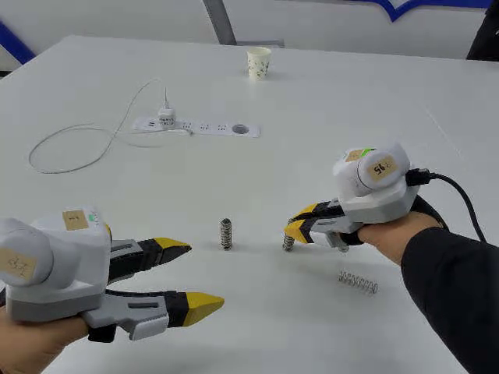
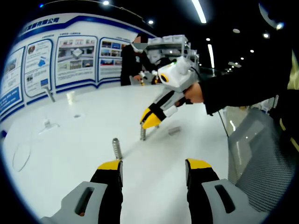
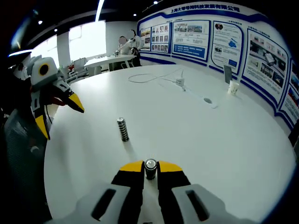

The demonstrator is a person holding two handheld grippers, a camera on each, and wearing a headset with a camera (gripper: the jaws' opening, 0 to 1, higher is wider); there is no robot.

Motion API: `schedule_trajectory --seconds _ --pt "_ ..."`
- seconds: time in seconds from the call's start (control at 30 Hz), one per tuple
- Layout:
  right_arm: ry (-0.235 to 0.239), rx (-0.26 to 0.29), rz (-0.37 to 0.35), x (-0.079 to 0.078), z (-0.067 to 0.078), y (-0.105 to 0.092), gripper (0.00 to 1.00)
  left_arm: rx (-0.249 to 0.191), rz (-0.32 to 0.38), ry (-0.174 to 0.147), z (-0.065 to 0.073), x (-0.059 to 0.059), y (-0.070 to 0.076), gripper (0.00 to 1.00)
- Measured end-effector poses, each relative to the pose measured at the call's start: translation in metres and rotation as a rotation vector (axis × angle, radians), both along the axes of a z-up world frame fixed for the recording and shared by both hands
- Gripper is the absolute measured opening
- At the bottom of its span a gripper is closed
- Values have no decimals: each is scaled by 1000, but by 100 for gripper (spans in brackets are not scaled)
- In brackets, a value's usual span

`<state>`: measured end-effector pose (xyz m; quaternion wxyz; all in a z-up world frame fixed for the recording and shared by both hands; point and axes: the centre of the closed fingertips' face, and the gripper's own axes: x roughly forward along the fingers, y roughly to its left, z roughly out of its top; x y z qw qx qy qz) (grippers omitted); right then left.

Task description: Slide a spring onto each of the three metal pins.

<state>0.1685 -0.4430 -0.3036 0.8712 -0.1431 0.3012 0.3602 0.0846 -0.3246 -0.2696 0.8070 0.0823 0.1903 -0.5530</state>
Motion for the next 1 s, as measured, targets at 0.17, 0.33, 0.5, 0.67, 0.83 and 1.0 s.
schedule_trajectory --seconds 0.17,0.33,0.5,0.67,0.83,1.0 --pt "8 -8 -8 0 -4 -2 12 -1 1 0 0 0 -1 55" --pt "16 -20 -10 0 -7 -2 12 -3 2 0 0 0 -1 55" --pt "12 -21 -10 1 -8 -1 12 -3 3 2 -1 0 0 54" --pt "20 -25 -9 0 -10 -1 13 -3 3 3 -2 1 0 55" --pt "29 -22 -15 -3 -12 -4 15 -4 0 2 -1 1 -1 54" --pt "27 -21 -23 -5 -10 -9 16 -6 -2 1 -1 1 -3 55"
